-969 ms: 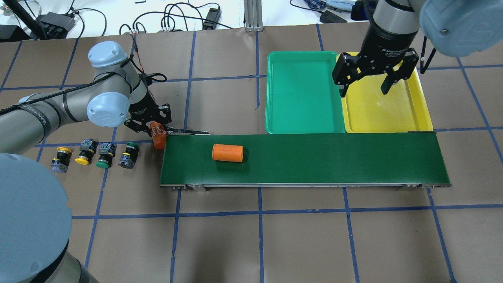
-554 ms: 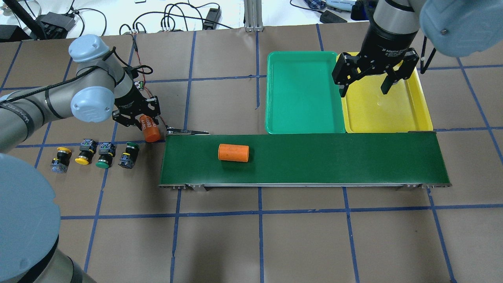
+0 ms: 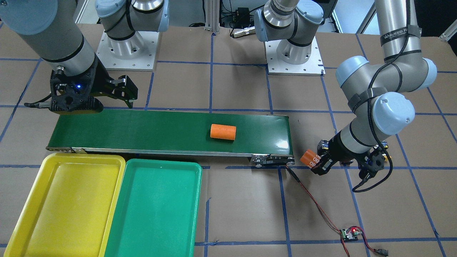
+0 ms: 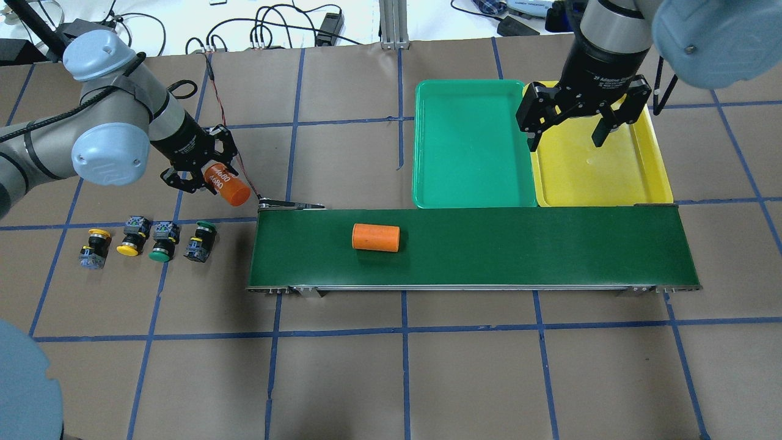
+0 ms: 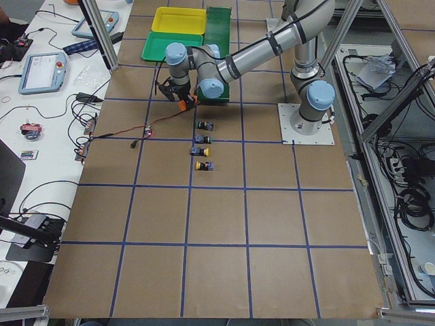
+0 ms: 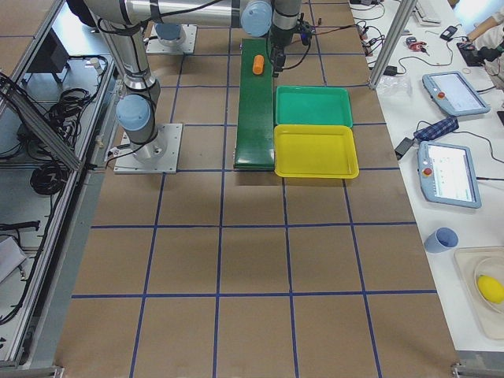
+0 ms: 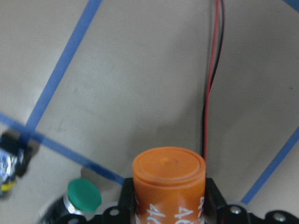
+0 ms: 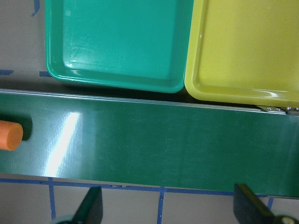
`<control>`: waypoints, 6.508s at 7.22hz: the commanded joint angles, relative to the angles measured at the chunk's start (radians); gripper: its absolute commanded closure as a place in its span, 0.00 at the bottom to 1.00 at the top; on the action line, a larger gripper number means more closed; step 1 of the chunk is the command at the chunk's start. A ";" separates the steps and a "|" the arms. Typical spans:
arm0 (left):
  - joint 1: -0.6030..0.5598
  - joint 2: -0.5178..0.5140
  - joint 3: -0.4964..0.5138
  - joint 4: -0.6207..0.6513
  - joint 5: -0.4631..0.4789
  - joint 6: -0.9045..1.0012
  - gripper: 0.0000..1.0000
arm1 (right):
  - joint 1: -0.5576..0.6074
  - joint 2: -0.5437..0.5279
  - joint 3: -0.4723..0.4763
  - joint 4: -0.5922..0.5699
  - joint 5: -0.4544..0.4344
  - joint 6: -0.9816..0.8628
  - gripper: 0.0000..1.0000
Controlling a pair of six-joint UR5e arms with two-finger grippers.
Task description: Sort buttons by color to trays
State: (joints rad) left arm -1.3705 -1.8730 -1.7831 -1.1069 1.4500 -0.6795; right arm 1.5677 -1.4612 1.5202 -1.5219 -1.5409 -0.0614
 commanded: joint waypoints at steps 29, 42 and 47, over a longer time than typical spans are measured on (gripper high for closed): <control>0.129 -0.049 -0.196 0.153 0.119 1.318 0.85 | -0.031 -0.016 0.055 -0.035 0.019 -0.006 0.00; -0.186 0.103 -0.145 -0.025 0.043 0.808 1.00 | -0.023 -0.011 0.057 -0.046 0.010 -0.009 0.00; -0.180 0.144 -0.124 -0.025 0.038 0.807 0.00 | -0.025 -0.011 0.058 -0.037 0.008 -0.011 0.00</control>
State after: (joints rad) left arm -1.5564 -1.7463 -1.9248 -1.1299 1.4839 0.1278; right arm 1.5432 -1.4731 1.5783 -1.5589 -1.5324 -0.0722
